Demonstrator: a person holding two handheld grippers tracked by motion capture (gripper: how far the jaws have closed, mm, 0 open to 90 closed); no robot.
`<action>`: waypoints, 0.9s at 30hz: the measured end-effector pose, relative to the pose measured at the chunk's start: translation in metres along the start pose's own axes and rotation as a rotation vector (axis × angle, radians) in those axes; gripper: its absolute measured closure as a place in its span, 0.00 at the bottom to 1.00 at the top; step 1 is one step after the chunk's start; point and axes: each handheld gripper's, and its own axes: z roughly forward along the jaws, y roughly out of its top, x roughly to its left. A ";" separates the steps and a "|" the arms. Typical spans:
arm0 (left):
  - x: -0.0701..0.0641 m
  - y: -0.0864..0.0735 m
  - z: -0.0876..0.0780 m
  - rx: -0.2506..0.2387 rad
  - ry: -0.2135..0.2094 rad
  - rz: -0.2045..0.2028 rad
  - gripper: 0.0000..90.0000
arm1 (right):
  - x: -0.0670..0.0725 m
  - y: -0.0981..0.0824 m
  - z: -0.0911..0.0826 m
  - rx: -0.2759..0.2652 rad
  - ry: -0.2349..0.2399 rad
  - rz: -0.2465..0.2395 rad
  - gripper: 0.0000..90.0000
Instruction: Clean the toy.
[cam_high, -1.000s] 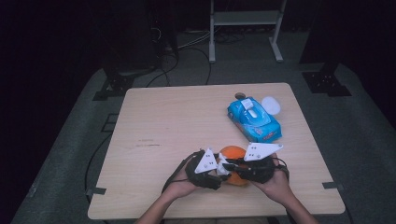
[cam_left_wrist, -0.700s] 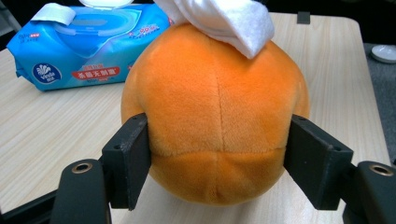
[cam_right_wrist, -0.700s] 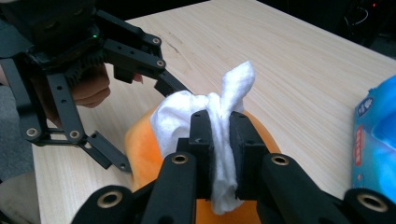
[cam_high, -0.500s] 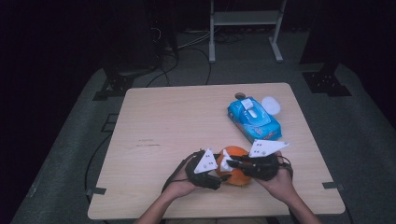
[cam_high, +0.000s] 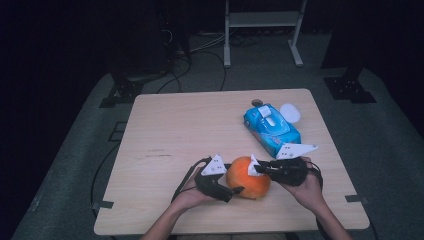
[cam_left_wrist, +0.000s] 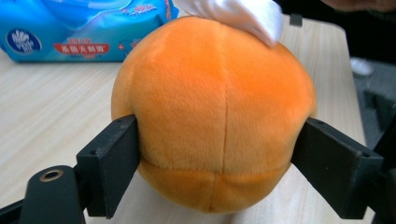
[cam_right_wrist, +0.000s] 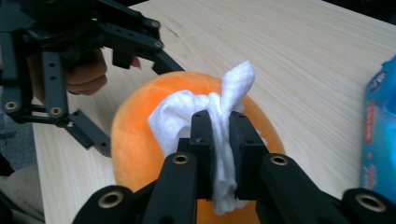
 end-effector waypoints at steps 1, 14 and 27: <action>-0.001 0.000 -0.001 0.001 0.011 0.019 0.25 | 0.002 0.001 0.001 0.002 0.000 -0.007 0.89; -0.006 -0.002 -0.001 0.031 0.051 0.160 0.30 | 0.018 0.011 0.000 -0.012 -0.015 -0.081 0.89; 0.005 0.000 -0.012 -0.002 -0.004 0.079 0.12 | 0.016 -0.001 0.017 -0.004 -0.012 0.006 0.88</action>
